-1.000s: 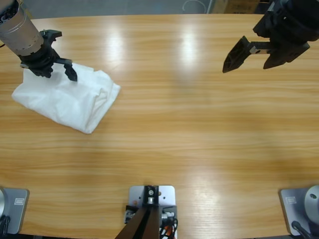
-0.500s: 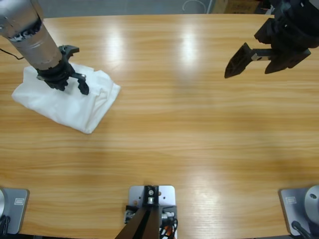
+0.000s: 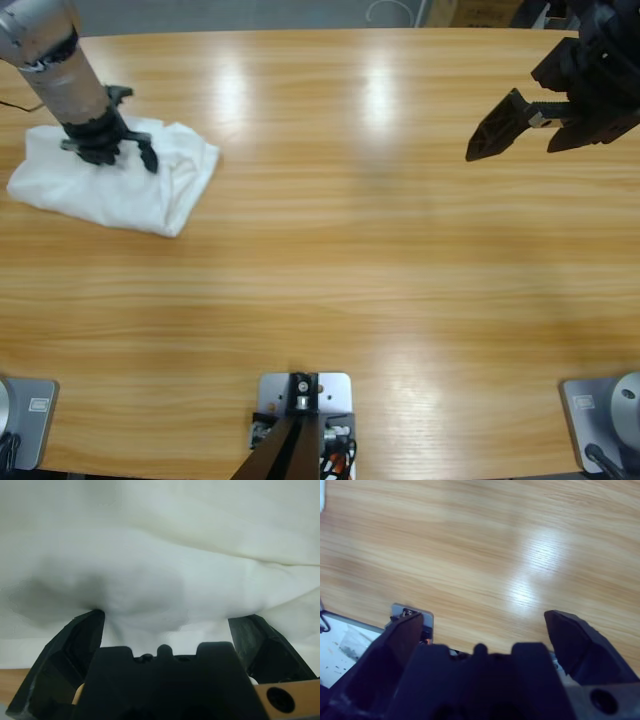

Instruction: Fold clothes

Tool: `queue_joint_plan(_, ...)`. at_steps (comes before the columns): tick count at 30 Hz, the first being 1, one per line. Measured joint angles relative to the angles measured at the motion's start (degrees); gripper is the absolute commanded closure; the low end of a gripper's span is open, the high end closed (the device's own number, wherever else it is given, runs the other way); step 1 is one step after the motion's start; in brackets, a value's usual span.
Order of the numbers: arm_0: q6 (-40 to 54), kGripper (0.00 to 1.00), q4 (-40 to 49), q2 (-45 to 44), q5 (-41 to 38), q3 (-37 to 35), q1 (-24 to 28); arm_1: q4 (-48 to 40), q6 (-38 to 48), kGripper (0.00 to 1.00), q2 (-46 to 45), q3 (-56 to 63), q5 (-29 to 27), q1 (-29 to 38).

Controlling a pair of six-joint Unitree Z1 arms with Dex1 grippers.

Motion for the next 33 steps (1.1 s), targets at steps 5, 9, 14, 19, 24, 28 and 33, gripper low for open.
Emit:
queue_joint_plan(5, 0.2, 0.050, 1.7, 0.0, 0.7, -3.7, 8.6, 0.0, 0.0, 0.000, -0.4, 0.3, 0.0, 0.0)
queue_joint_plan(9, 0.3, 0.050, 3.0, 0.6, 0.6, -6.7, 12.7, 0.2, 0.0, 0.000, -3.2, 0.9, 0.1, 0.0)
queue_joint_plan(14, 0.3, 0.050, 7.0, 1.9, -1.8, -9.3, 14.5, 0.3, 0.0, 0.000, -6.2, 1.6, 0.7, 0.0)
queue_joint_plan(19, -1.1, 0.050, 7.7, 1.4, -5.4, -1.5, 12.7, 0.2, 0.0, 0.000, -7.7, 3.7, 1.2, 0.0)
queue_joint_plan(24, -3.3, 0.050, 6.7, -2.2, -7.5, 3.7, 11.3, -0.2, 0.0, 0.000, -8.1, 5.2, 1.6, 0.0)
queue_joint_plan(28, -3.9, 0.050, 5.9, -2.4, -7.6, 4.1, 11.1, -0.2, 0.0, 0.000, -9.3, 6.3, 1.6, 0.0)
queue_joint_plan(33, -4.2, 0.050, 5.0, 0.6, -7.8, 2.8, 13.8, -0.2, 0.0, 0.000, -11.8, 7.5, 2.0, 0.0)
